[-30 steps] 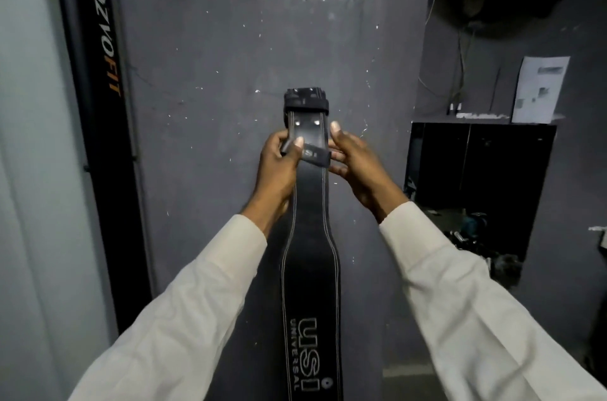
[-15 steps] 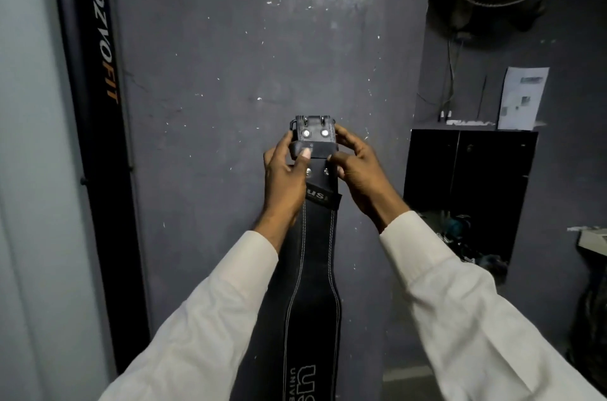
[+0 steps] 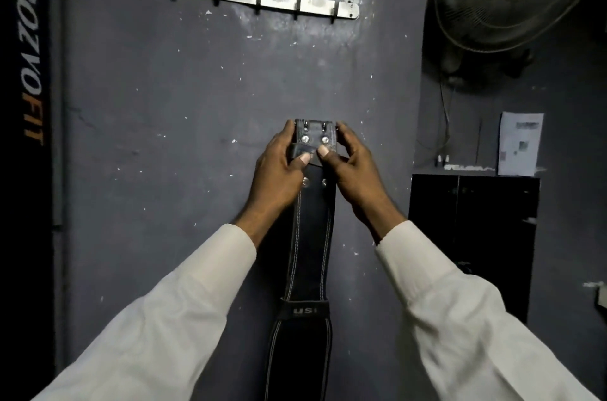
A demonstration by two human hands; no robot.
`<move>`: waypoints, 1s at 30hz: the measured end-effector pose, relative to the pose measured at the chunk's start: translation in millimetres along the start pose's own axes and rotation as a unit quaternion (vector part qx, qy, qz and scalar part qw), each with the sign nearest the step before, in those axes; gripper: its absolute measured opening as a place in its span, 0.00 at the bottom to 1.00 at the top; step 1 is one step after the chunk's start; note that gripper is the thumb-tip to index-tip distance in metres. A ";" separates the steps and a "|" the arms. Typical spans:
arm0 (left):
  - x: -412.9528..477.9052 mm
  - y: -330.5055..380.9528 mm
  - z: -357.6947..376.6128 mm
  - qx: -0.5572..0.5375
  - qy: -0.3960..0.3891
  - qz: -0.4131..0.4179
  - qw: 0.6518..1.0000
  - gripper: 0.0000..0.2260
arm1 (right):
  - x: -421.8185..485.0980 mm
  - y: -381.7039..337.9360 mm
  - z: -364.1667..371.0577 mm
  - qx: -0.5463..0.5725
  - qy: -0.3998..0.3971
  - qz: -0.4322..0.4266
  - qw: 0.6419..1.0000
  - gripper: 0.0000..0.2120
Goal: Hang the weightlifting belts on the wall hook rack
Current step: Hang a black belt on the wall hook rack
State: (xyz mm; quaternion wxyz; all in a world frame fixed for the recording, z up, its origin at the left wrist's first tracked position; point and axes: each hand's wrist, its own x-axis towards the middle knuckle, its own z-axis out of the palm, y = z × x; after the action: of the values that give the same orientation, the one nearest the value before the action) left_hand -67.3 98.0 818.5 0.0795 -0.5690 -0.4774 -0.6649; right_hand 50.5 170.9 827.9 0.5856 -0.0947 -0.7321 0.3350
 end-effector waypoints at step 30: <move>181.2 -28.6 75.1 0.127 0.023 0.085 0.988 0.21 | 190.9 62.7 -31.6 0.028 0.057 -0.073 0.995 0.15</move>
State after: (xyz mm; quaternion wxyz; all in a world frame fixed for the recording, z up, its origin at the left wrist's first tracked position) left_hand -96.3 246.9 946.0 0.2182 -0.5776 -0.5057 -0.6025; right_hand 7.2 331.8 944.5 0.6519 -0.0437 -0.6926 0.3055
